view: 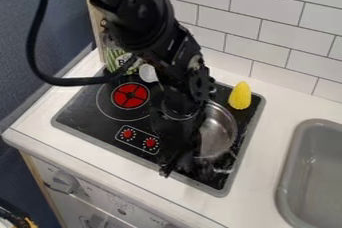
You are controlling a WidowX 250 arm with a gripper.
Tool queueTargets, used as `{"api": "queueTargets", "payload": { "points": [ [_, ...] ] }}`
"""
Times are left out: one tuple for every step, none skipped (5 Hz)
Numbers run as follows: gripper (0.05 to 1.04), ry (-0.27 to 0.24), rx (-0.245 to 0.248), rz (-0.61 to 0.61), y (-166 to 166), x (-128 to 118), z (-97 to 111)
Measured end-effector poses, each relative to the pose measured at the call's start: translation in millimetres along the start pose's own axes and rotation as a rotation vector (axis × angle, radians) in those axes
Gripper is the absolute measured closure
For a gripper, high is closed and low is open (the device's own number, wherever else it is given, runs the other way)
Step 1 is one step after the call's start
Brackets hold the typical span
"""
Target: Move the silver pot to the bottom left side of the stove
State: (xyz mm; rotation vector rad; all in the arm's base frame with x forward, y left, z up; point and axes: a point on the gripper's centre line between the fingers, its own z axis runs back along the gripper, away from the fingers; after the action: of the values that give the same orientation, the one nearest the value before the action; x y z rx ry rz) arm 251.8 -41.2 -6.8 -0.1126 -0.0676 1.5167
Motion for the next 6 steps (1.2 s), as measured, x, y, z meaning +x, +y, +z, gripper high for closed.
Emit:
{"api": "queueTargets", "payload": {
  "points": [
    [0.996, -0.005, -0.020, 0.009, 0.7, 1.1, 4.1],
    [1.003, 0.017, -0.042, 0.000, 6.0, 1.9, 13.7],
    [1.010, 0.030, -0.101, 0.065, 13.1, 14.6, 34.1],
    [1.010, -0.006, -0.169, 0.138, 20.3, 39.4, 55.8],
    [1.010, -0.012, -0.179, 0.292, 30.2, 79.3, 59.0],
    [1.011, -0.048, -0.174, 0.347, 33.7, 101.0, 52.9]
  ]
}}
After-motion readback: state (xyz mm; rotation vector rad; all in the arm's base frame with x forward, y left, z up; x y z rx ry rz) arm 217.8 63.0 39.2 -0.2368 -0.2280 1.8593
